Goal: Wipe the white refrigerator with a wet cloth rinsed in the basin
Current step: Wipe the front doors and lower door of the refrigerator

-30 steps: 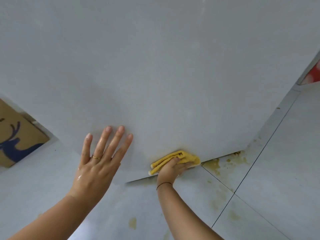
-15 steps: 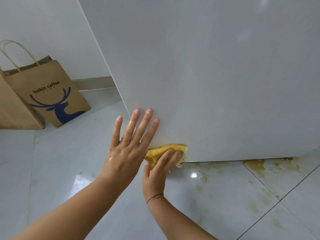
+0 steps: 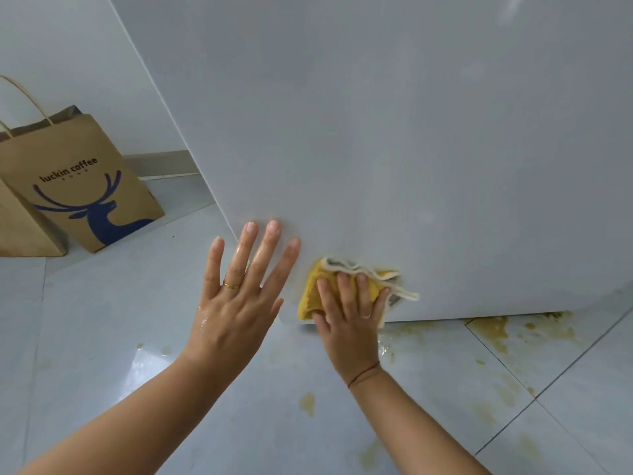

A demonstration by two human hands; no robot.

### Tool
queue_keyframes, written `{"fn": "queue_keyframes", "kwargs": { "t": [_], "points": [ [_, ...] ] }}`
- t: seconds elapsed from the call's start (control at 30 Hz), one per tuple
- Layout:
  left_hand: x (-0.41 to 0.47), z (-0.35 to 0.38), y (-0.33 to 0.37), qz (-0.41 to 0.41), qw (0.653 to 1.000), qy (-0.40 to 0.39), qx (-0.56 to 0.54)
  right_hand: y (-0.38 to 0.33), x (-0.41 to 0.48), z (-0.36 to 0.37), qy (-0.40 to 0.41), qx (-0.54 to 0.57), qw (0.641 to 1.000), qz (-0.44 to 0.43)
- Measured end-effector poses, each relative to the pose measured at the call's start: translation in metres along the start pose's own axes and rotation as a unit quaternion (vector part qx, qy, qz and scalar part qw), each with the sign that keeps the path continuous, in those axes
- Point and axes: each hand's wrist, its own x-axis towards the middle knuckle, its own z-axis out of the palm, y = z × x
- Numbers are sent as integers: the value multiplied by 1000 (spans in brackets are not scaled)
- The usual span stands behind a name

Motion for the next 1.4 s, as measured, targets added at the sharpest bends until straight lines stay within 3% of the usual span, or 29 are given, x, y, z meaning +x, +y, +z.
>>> {"fn": "queue_keyframes", "kwargs": {
  "t": [0.27,0.43,0.53,0.7,0.93,1.07,1.2,1.4],
  "points": [
    [3,1,-10,-2,1000,25,13,149,53,-72,87,5,994,62],
    [2,5,-18,-3,1000,19,9,216,66,-104,144,66,949,273],
    [2,5,-16,-8,1000,21,-1,199,69,-101,166,76,937,297],
    [2,4,-13,-19,999,29,-18,105,49,-65,86,91,975,185],
    [-9,2,-29,-19,1000,-3,-1,1,0,10,7,-25,999,-45],
    [-14,0,-30,-15,1000,-16,0,-28,-10,37,-33,-40,983,-175],
    [-19,0,-26,-11,1000,-26,2,-28,-18,49,-144,-19,936,-322],
    [-7,-1,-10,16,1000,-2,-7,50,-14,32,-177,-88,899,-390]
  ]
}}
